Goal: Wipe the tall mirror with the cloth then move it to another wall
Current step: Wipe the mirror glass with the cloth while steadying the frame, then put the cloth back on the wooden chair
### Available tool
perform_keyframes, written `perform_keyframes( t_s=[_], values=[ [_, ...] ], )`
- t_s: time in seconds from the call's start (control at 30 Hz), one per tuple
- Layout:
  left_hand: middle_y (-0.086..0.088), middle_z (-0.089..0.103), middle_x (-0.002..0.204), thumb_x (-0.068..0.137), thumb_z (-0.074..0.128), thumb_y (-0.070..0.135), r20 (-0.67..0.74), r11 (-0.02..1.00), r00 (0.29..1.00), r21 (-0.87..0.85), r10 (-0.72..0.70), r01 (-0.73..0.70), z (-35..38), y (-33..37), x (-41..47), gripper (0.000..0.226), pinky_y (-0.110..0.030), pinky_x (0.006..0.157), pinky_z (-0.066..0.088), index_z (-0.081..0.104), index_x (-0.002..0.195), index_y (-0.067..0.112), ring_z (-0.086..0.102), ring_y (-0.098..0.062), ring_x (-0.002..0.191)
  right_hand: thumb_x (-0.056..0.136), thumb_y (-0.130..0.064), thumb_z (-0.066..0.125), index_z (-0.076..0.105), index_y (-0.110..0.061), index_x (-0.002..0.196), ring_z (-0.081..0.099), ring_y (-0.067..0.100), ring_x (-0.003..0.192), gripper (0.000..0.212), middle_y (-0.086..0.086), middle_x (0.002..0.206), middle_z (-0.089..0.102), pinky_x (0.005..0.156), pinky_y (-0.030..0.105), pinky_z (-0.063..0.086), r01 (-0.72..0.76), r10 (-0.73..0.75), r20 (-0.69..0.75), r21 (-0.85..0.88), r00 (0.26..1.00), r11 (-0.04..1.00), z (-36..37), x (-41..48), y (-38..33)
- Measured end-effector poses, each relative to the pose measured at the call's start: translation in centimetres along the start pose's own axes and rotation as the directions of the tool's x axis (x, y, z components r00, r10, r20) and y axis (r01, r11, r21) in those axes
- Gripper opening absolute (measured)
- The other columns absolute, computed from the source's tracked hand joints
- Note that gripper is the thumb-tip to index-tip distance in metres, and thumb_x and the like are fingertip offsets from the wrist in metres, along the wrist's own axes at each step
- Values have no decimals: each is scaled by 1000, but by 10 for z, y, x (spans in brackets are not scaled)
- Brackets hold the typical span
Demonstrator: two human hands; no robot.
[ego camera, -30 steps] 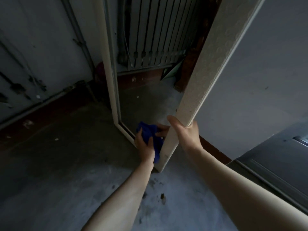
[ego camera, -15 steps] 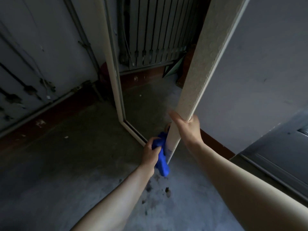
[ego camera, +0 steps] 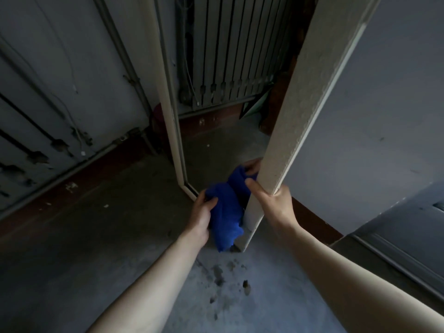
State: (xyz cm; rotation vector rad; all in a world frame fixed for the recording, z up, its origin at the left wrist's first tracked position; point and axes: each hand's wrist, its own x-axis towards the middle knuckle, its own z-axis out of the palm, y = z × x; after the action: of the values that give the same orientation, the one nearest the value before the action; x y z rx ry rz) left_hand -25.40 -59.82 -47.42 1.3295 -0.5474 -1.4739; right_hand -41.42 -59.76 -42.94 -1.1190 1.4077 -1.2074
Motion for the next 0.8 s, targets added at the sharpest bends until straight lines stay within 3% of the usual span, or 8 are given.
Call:
perform_keyframes(
  t_s=[0.07, 0.2, 0.33, 0.43, 0.5, 0.57, 0.73, 0.8],
  values=[
    [-9, 67, 92, 94, 43, 6, -36, 996, 998, -73, -51, 48, 1, 8, 2, 21, -35, 77, 51, 59, 105, 13, 63, -23, 86, 73, -37, 77, 62, -27, 97, 65, 9, 91, 30, -8, 93, 68, 69, 23, 53, -38, 38, -6, -12, 999, 999, -1, -1, 1],
    [-8, 74, 78, 93, 45, 25, -34, 952, 968, -195, -249, 238, 7, 31, -4, 25, -33, 72, 50, 65, 100, 12, 65, -25, 83, 74, -36, 78, 63, -17, 111, 65, 16, 98, 44, 1, 103, 70, 83, 37, 54, -138, 140, 25, -64, 990, 988, -5, -6, -11],
    [-11, 76, 91, 91, 51, 39, 70, 926, 944, -182, -323, 331, 22, 67, -27, 34, -36, 79, 52, 68, 103, 13, 69, -27, 87, 74, -34, 77, 59, -18, 118, 64, 14, 96, 50, -1, 106, 69, 70, 23, 50, -206, 223, 66, -197, 973, 959, -16, -14, -45],
    [-11, 74, 90, 86, 60, 22, 37, 948, 955, -113, -295, 297, 34, 100, -55, 28, -30, 68, 55, 65, 110, 8, 71, -24, 80, 78, -28, 72, 54, -23, 118, 62, 13, 90, 44, -1, 106, 67, 67, 25, 46, -278, 308, 56, -301, 950, 912, -25, -23, -85],
    [-10, 71, 95, 84, 62, 10, -5, 970, 971, -48, -238, 237, 42, 121, -75, 22, -28, 68, 54, 65, 106, 9, 69, -23, 83, 81, -26, 69, 57, -17, 120, 63, 22, 100, 41, 4, 112, 67, 84, 38, 49, -341, 402, 91, -380, 911, 860, -30, -31, -111],
    [-12, 70, 97, 84, 61, 3, -22, 977, 978, -54, -209, 207, 50, 144, -99, 18, -32, 78, 54, 65, 100, 9, 67, -25, 88, 84, -24, 67, 63, -11, 116, 62, 27, 106, 35, 8, 112, 68, 93, 43, 48, -376, 477, 123, -461, 870, 804, -36, -42, -135],
    [-1, 76, 75, 85, 55, -5, -39, 989, 990, -71, -132, 129, 66, 206, -160, 19, -31, 75, 55, 65, 90, 11, 71, -17, 74, 85, -20, 67, 69, -9, 113, 63, 23, 105, 30, 8, 113, 69, 93, 35, 48, -400, 525, 159, -476, 836, 783, -47, -76, -202],
    [-1, 75, 75, 86, 52, -7, -57, 991, 992, -75, -116, 112, 72, 232, -186, 22, -33, 79, 53, 64, 90, 11, 71, -17, 74, 84, -17, 68, 69, -9, 111, 61, 20, 91, 28, 9, 104, 70, 78, 30, 47, -414, 524, 168, -434, 835, 800, -49, -85, -230]
  ],
)
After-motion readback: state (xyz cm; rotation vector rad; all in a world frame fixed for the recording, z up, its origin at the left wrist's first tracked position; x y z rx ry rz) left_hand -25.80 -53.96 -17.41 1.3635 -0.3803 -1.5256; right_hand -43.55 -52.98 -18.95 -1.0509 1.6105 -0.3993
